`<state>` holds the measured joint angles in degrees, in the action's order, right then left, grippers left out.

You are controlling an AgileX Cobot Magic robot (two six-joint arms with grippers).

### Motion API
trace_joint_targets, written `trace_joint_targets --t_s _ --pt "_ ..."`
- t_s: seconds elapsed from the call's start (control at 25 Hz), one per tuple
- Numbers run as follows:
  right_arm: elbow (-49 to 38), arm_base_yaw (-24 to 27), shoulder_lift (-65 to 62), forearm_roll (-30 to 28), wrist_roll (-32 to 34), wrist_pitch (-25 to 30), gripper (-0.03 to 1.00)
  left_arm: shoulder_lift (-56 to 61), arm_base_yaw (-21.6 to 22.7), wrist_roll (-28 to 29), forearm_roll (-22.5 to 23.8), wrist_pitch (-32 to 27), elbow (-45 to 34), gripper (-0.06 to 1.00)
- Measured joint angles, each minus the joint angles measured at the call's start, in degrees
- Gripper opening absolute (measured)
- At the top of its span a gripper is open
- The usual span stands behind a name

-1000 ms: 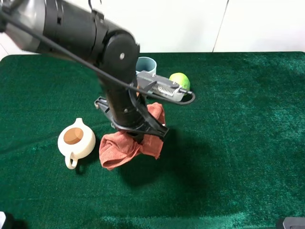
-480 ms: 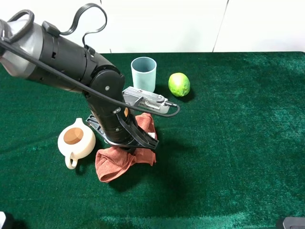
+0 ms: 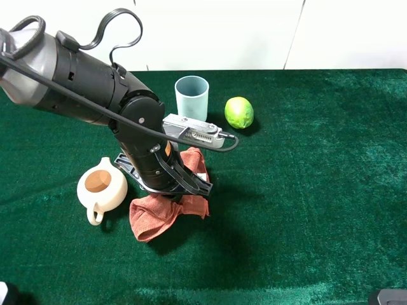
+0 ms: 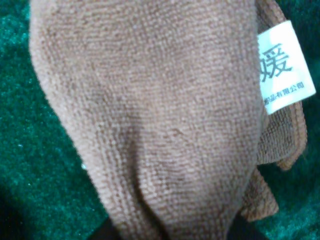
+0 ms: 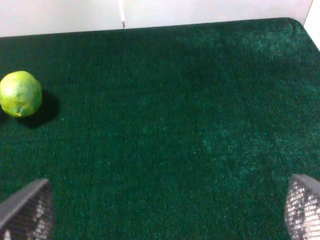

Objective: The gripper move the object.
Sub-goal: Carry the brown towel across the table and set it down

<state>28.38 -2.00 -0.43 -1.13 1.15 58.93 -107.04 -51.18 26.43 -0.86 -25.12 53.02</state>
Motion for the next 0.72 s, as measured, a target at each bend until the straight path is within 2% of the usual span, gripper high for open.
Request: trace_joint_targets --t_s 0.2,0.32,0.52,0.6,0.72 --pt "0.0 0.0 0.0 0.0 0.0 0.0 0.69 0.0 0.0 0.1 0.1 0.0 0.0 0.32" --pt "0.0 0.0 0.0 0.0 0.0 0.0 0.69 0.0 0.0 0.2 0.1 0.0 0.0 0.48" --pt "0.0 0.0 0.0 0.0 0.0 0.0 0.69 0.0 0.0 0.2 0.1 0.0 0.0 0.87" --pt "0.0 0.0 0.0 0.0 0.0 0.0 0.69 0.0 0.0 0.2 0.1 -0.2 0.0 0.94" --pt "0.0 0.0 0.0 0.0 0.0 0.0 0.69 0.0 0.0 0.2 0.1 -0.6 0.0 0.98"
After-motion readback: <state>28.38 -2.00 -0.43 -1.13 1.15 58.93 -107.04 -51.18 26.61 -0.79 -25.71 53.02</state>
